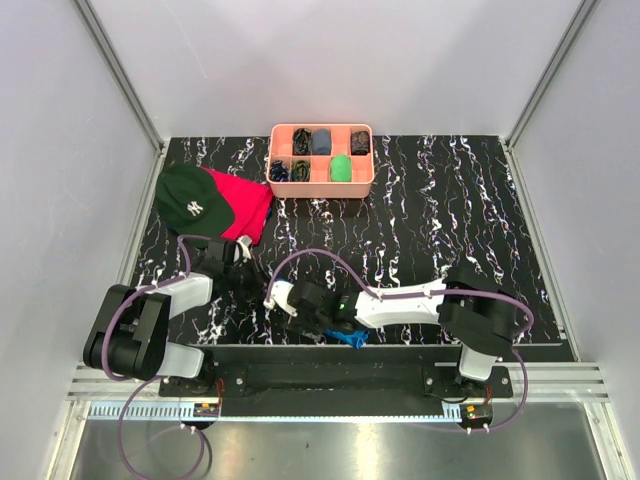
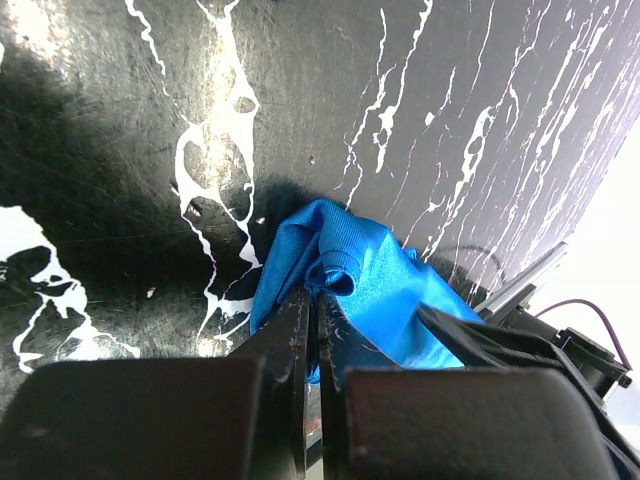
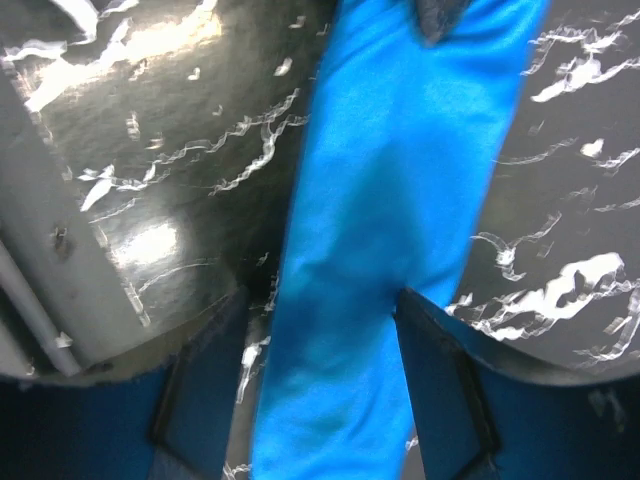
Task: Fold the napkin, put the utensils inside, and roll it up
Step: Roll the napkin with the utensil
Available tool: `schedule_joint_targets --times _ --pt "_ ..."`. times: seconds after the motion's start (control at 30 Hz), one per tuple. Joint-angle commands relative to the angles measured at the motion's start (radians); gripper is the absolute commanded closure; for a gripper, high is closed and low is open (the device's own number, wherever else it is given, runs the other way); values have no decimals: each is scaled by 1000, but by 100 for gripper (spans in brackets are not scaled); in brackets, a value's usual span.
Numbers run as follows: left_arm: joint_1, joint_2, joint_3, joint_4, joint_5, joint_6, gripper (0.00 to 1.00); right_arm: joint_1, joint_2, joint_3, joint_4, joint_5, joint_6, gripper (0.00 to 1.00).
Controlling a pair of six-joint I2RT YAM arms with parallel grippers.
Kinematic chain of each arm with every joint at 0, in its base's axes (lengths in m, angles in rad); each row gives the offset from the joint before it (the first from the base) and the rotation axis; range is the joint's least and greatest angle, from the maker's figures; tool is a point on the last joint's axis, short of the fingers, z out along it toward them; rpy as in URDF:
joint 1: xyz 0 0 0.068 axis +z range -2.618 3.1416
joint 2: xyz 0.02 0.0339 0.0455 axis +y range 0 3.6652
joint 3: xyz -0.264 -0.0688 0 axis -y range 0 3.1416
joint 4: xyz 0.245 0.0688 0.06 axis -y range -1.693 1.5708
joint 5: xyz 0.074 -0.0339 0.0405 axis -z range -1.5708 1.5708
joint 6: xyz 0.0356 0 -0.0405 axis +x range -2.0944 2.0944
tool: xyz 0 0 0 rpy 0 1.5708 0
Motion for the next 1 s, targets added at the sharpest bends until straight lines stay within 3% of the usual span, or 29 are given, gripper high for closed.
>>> schedule_joint_targets --times 0.0,0.1,0.23,0.27,0.37,0.47,0.7,0.97 --pt "8 -7 25 1 33 20 100 -7 50 49 -17 105 -19 33" --pt "9 -9 25 9 47 23 100 -38 83 72 -62 75 4 38" --pt "12 -18 23 32 84 23 99 -73 109 94 -116 -77 30 54" --pt "16 -24 25 33 89 23 91 -79 112 95 -135 -109 39 60" --pt "23 -76 34 32 81 35 69 -120 119 95 -157 -281 70 66" --pt "28 -135 52 -14 31 60 57 -174 118 94 -154 -480 110 71" --pt "29 -254 16 -40 -42 78 53 -268 135 137 -134 -848 154 74" --pt "29 -331 -46 -19 -48 71 53 -367 211 183 -102 -1069 208 74"
